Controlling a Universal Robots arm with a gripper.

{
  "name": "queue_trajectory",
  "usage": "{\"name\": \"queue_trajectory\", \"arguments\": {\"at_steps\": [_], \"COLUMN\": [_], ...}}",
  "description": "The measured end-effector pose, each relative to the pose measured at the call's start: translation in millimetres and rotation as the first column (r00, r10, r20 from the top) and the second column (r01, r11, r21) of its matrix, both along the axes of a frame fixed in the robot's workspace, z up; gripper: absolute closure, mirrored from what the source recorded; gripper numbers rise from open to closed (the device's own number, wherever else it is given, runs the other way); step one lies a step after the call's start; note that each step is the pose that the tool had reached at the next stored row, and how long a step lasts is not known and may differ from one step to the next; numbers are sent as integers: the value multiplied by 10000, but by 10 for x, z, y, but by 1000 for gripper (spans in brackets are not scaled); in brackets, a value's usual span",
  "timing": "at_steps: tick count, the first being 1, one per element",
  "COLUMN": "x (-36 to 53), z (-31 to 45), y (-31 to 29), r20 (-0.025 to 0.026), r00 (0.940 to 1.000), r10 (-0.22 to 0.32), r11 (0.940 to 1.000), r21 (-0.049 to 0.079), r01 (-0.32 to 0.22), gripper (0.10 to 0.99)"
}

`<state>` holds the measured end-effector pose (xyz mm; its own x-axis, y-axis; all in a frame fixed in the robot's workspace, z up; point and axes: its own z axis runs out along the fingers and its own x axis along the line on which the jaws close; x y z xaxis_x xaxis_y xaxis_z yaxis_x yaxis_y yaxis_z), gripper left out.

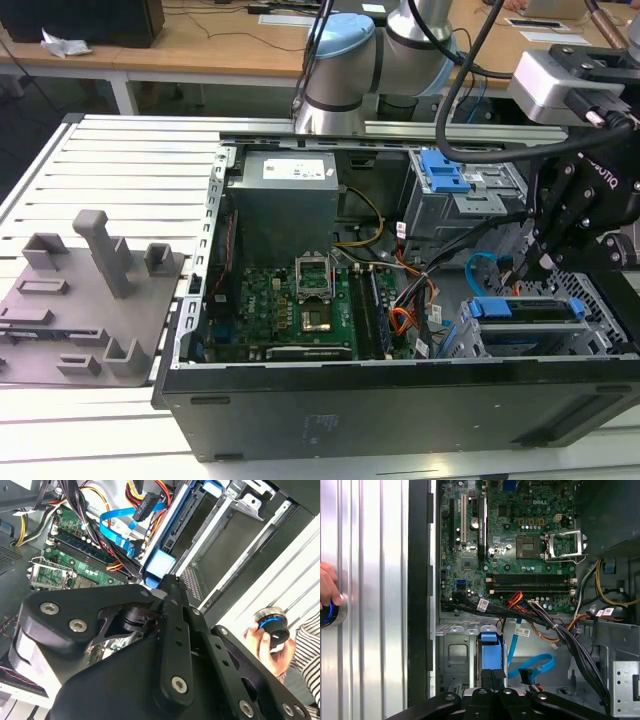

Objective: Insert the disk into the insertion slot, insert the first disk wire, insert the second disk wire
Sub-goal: 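Insert the disk into the insertion slot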

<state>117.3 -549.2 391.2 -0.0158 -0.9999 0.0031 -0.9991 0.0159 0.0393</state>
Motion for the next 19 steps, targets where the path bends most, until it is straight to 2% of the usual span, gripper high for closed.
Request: {"name": "queue_trajectory", "arguments": {"at_steps": [5,10,14,17,19], "x": [123,143,151,158,161], "z": [-1,-49,-147,-279,-320], "y": [4,3,4,4,4], "r20": [-20,-24,-25,-26,-26], "r00": [10000,10000,10000,10000,10000], "r10": [0,-1,0,0,1], "r11": [10000,10000,10000,10000,10000], "r21": [-1,-3,-3,-3,-3], "r01": [0,1,0,0,-1], "gripper": [980,980,980,980,980]}}
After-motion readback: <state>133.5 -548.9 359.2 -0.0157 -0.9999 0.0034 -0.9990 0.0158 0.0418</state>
